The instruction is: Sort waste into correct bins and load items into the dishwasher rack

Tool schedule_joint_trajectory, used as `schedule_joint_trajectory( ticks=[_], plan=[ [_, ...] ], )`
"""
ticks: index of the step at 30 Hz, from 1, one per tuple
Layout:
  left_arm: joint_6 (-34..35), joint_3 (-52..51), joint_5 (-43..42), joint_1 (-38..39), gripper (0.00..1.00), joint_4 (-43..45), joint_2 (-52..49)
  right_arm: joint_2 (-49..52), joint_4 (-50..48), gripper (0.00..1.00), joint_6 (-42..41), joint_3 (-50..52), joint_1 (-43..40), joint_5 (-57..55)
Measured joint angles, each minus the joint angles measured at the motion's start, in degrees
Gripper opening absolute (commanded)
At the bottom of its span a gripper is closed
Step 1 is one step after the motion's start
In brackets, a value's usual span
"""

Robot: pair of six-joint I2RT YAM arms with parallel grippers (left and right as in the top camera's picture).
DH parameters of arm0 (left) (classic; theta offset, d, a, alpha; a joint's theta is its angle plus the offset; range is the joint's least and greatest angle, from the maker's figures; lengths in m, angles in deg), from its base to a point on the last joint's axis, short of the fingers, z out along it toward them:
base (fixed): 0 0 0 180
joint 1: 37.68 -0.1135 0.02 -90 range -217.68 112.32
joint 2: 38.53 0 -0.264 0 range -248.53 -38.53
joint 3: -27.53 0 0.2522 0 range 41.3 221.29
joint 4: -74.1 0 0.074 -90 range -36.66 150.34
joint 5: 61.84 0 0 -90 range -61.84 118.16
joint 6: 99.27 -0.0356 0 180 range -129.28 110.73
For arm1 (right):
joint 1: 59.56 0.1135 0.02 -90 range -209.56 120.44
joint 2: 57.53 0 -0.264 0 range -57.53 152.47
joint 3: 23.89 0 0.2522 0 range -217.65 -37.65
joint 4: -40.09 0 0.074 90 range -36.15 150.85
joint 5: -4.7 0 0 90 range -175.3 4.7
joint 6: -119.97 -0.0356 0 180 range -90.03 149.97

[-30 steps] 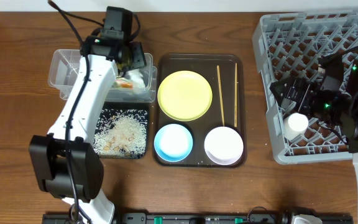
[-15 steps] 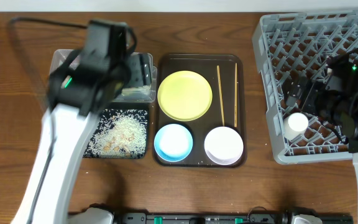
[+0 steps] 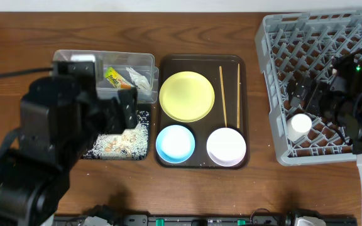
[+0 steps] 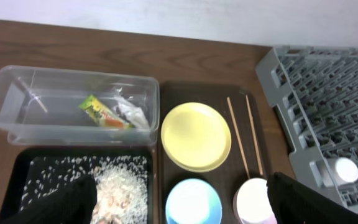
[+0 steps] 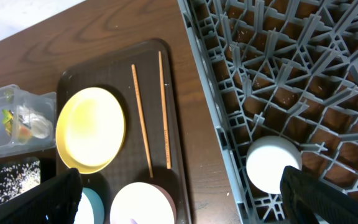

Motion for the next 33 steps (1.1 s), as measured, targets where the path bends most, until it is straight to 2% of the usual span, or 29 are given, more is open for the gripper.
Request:
schedule_joint_trajectory(
  ticks=[5, 8, 16, 21, 28, 33],
  plan=[
    [-0.7, -1.4, 4.4, 0.0, 0.91, 0.0, 3.4, 0.0, 0.0, 0.99, 0.0, 0.0, 0.0, 0.0],
    [-1.5, -7.4, 7.0, -1.1, 0.91, 4.1, 7.4, 0.0, 0.0, 0.99, 0.0, 0.0, 0.0, -0.1],
    [-1.9, -34.2, 9.5, -7.3, 0.91, 27.7, 22.5, 0.0, 0.0, 0.99, 0.0, 0.0, 0.0, -0.2],
    [-1.5, -50.5, 9.5, -10.4, 0.91, 38.6, 33.2, 0.0, 0.0, 0.99, 0.0, 0.0, 0.0, -0.2],
    [-0.3, -67.4, 9.5, -11.7, 0.91, 48.5, 45.7, 0.0, 0.0, 1.0, 0.0, 0.0, 0.0, -0.2],
    [-0.1, -76.8, 9.5, -11.7, 0.91, 50.2, 51.4, 0.0, 0.0, 0.99, 0.0, 0.0, 0.0, -0.2]
  ],
)
